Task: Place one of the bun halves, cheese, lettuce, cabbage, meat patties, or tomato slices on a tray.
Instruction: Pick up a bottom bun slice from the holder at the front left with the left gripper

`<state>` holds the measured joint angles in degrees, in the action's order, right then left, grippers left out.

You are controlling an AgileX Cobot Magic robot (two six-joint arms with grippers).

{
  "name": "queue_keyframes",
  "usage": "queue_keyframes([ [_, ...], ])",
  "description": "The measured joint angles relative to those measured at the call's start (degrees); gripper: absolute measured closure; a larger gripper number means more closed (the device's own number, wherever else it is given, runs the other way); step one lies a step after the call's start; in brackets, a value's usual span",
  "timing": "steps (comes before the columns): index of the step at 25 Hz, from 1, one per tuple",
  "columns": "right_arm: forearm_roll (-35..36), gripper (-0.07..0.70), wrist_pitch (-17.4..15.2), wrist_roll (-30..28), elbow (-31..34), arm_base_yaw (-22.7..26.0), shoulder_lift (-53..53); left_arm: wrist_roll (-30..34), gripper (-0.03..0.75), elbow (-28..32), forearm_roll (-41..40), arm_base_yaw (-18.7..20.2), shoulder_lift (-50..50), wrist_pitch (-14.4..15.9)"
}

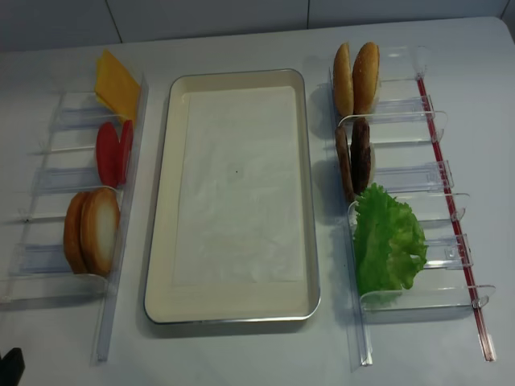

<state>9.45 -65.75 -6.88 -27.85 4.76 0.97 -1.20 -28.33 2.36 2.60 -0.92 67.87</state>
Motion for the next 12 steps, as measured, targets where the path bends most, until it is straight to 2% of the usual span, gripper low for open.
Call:
queue_keyframes([
  [3,0.00,0.131,0.00,0.00,0.00,0.00,0.00,0.13,0.547,0.00,3.00,0.00,0.00,-0.15],
  [12,0.00,0.131,0.00,0.00,0.00,0.00,0.00,0.23,0.565,0.00,4.00,0.00,0.00,-0.15],
])
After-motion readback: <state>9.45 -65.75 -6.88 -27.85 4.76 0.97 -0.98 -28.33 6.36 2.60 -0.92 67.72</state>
